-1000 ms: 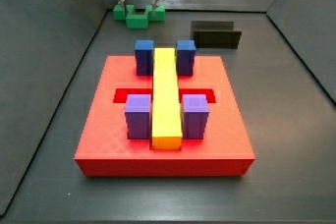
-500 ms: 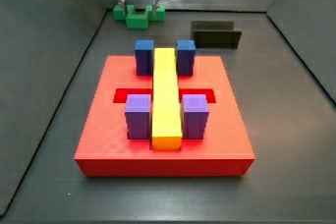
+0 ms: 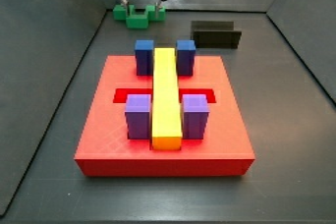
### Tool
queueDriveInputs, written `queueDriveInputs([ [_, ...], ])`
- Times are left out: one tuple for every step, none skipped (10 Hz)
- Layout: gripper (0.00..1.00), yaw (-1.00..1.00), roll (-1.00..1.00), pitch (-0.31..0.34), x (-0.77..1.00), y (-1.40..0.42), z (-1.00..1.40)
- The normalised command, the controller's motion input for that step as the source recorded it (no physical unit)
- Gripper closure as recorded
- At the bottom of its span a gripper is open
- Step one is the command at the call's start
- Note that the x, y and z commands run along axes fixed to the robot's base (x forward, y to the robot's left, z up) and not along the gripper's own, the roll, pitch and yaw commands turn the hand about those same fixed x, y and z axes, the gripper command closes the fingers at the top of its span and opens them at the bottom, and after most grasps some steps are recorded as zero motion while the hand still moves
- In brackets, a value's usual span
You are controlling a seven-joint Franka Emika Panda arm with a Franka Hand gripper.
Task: Pick up the green object. Move up. Place the green object on the fixture. Regrasp the green object. Move to above the board. Insert the green object.
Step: Pick up the green object.
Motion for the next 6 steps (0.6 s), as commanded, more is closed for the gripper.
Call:
queueDriveInputs([
  [0.0,-0.06,0.0,-0.063,0.12,0.0,-1.0],
  [0.0,-0.05,0.0,-0.041,0.09,0.0,-1.0],
  [0.0,-0.03,-0.04,-0.111,0.0,0.0,-0.97],
  [0.0,0.0,-0.01,-0.037,-0.09,0.05,-0.37],
  [0.0,0.0,0.04,-0.031,-0.45,0.04,-0.27],
  [0.0,-0.03,0.09,-0.083,-0.67,0.04,-0.33],
])
